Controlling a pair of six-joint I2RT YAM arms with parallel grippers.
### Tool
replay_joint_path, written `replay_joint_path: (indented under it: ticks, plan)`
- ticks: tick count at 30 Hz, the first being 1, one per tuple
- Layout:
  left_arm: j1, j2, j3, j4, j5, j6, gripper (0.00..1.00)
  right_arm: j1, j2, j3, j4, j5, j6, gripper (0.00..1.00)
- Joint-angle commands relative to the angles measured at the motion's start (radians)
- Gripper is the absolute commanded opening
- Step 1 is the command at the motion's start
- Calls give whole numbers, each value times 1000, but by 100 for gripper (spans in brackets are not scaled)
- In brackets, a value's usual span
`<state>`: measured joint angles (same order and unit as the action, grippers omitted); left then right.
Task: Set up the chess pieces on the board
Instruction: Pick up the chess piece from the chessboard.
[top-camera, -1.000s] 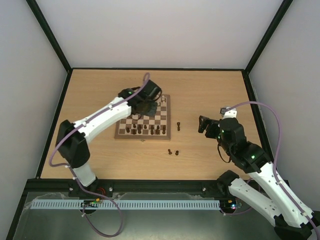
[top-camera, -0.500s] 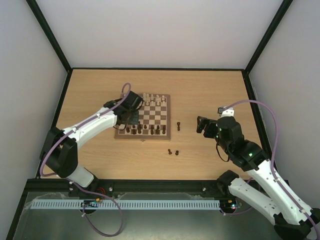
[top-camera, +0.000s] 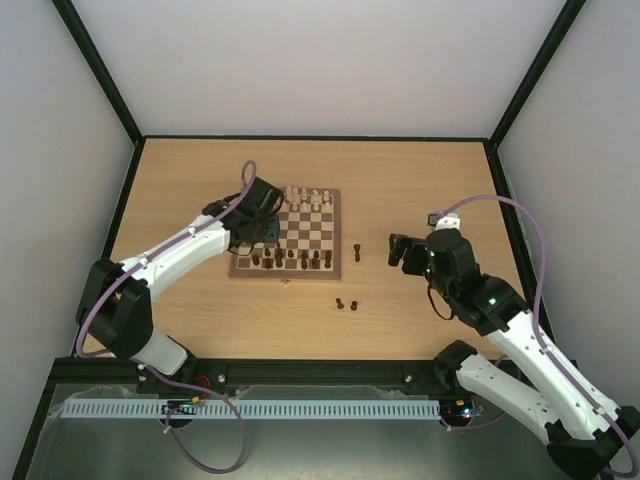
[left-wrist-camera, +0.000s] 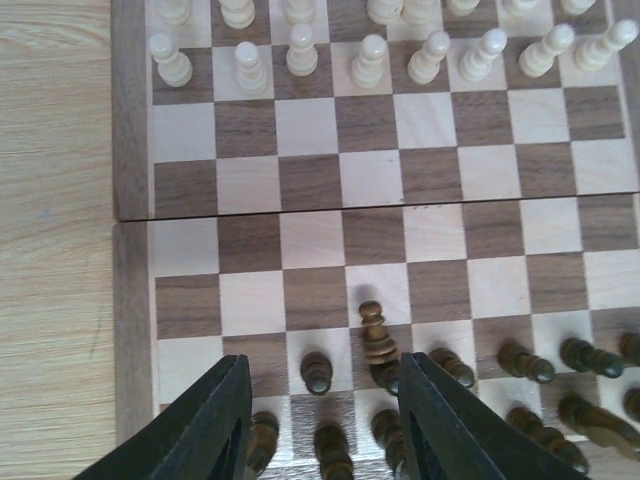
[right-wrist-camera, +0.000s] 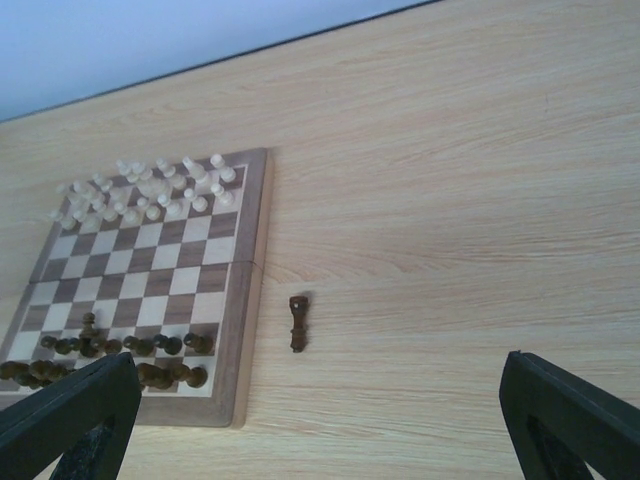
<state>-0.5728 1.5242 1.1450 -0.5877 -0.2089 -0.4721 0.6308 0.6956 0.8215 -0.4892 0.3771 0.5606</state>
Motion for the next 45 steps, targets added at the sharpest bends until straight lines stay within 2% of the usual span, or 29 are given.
replay_joint_path:
  ticks: [1, 8, 13, 18, 22, 23, 25, 31, 35, 39, 42, 45]
  plan:
    - [2, -47, 16, 58, 41, -2, 46, 5, 50, -2, 13, -22, -17, 100]
    - [15, -65, 42, 106, 70, 2, 58, 4, 164, 10, 37, -71, -33, 100]
    - [47, -42, 23, 180, 161, -35, 63, 4, 309, 72, 60, -152, -56, 100]
    - [78, 9, 126, 103, 246, -101, 72, 5, 539, 333, -47, -322, -45, 99]
    - [83, 42, 224, -2, 265, -137, 80, 6, 680, 529, -151, -349, -67, 99]
    - [87, 40, 238, -24, 269, -154, 83, 5, 706, 561, -170, -353, -63, 99]
    - [90, 19, 249, -42, 285, -193, 97, 4, 756, 616, -222, -385, -57, 98]
    - [137, -47, 272, -116, 297, -241, 99, 5, 882, 731, -333, -487, -33, 100]
    - [183, -102, 146, -34, 434, -253, 99, 5, 981, 797, -358, -533, 56, 88]
    - [254, -111, 71, -54, 571, -248, 99, 6, 1097, 888, -396, -625, 148, 75]
    - [285, -130, 63, -79, 582, -211, 99, 7, 1225, 1043, -478, -672, 102, 69]
    - [309, -124, 65, -100, 578, -225, 99, 7, 1382, 1270, -646, -643, 11, 65]
